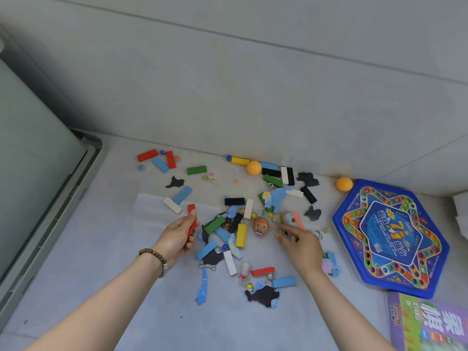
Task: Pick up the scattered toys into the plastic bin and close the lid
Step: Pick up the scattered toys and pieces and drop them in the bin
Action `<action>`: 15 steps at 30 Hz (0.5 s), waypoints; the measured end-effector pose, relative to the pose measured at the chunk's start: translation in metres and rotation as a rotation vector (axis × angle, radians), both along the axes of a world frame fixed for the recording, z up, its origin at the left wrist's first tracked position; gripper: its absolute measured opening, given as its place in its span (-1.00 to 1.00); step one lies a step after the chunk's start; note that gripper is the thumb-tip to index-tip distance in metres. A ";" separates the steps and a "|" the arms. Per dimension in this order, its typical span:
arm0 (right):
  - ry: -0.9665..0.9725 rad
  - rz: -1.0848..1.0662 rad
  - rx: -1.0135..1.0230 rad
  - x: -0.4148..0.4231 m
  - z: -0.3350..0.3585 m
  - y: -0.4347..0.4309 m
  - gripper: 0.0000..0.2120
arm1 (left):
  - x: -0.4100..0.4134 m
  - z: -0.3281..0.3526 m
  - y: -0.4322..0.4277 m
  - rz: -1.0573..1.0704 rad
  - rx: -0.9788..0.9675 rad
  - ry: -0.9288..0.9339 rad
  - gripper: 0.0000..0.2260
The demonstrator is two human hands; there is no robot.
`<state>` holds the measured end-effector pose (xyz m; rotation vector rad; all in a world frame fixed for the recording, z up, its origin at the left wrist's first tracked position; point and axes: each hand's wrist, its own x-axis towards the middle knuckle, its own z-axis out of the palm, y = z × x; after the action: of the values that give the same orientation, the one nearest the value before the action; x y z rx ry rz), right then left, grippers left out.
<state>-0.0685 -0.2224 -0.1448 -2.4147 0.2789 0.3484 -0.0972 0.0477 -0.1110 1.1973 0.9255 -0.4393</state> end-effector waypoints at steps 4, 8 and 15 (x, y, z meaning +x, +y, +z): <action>-0.021 0.078 -0.193 0.003 -0.004 0.000 -0.75 | 0.003 -0.003 -0.004 -0.008 -0.011 -0.005 -0.74; -0.068 0.099 -0.225 0.002 -0.007 -0.005 -0.68 | 0.001 -0.006 -0.008 0.002 -0.026 0.005 -0.73; -0.095 -0.025 -0.110 -0.007 -0.015 -0.019 -0.76 | 0.002 -0.007 -0.019 -0.013 -0.055 0.004 -0.73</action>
<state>-0.0754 -0.2414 -0.1595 -2.5243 0.2927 0.2109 -0.0952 0.0289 -0.1179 1.1534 0.9037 -0.4746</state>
